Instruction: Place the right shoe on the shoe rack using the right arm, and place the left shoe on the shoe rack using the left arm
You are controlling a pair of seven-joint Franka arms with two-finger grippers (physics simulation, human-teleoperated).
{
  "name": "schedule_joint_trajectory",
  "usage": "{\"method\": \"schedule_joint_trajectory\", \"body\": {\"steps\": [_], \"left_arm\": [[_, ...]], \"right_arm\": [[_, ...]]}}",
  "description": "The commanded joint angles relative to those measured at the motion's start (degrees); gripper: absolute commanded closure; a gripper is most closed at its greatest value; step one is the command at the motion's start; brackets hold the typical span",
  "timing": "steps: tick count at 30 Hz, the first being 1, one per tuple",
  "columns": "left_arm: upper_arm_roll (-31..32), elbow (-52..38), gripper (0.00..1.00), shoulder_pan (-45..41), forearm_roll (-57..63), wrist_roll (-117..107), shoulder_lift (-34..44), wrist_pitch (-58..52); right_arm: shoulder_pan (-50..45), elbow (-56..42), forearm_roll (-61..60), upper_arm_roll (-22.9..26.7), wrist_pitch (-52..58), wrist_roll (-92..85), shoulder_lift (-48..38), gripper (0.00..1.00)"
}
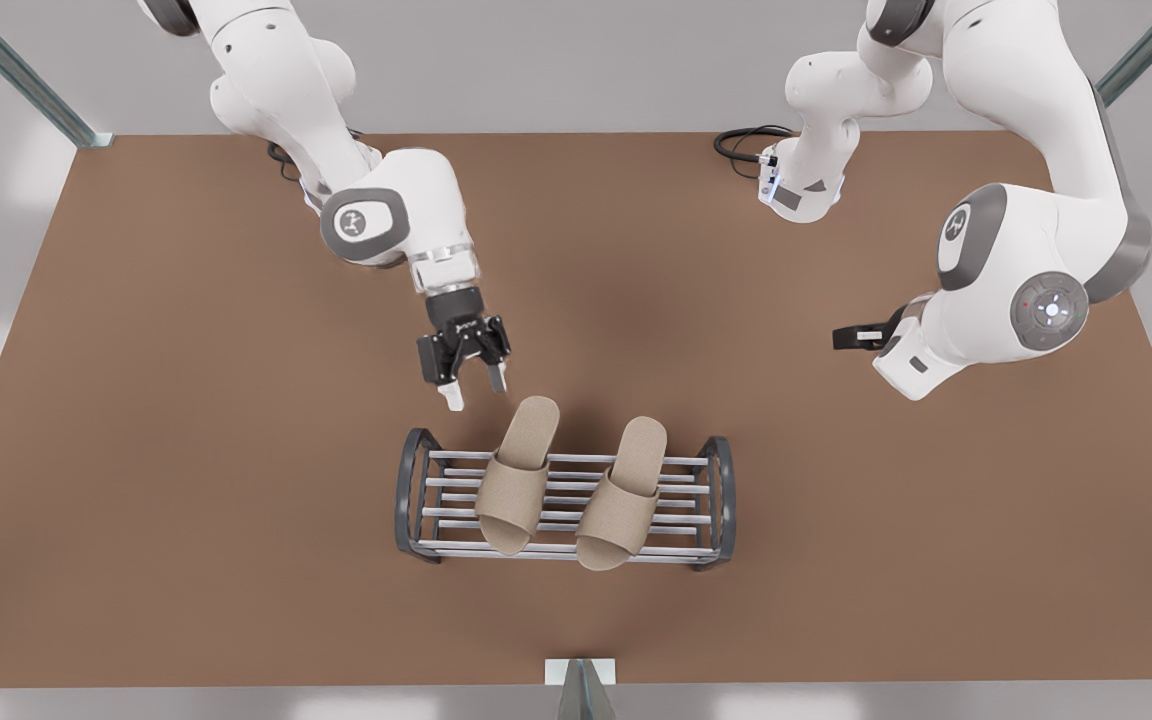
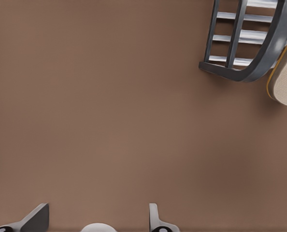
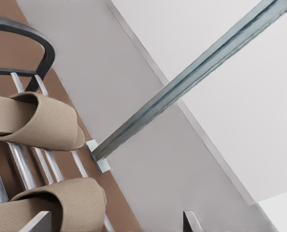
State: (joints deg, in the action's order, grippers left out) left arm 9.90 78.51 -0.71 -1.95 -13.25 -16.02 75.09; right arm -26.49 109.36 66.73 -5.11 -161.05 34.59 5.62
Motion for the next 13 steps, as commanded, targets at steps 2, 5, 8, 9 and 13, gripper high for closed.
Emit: {"method": "schedule_joint_trajectory", "body": {"steps": [2,5,8,9,13], "left_arm": [[0.0,-1.9,0.0,0.0,0.0,0.9,0.7,-0.2],[1.4,-2.9,0.0,0.0,6.3,9.4,1.3,-1.2],[1.7,-2.9,0.0,0.0,6.3,10.6,1.4,-6.4],[1.7,-2.9,0.0,0.0,6.4,10.0,1.2,-6.8],[2.3,-2.9,0.0,0.0,5.8,10.0,0.5,-7.1]], "right_arm": [[6.4,-4.1,-64.4,13.6,39.8,-42.9,-3.1,0.0],[17.0,-11.1,-69.1,14.4,59.6,-37.9,2.7,0.0],[29.8,-18.8,-66.7,3.7,63.2,-37.8,10.2,0.0],[31.9,-18.8,-66.5,1.3,63.3,-37.9,10.2,0.0],[34.0,-17.5,-64.6,-1.7,60.9,-42.1,8.9,0.0]]}}
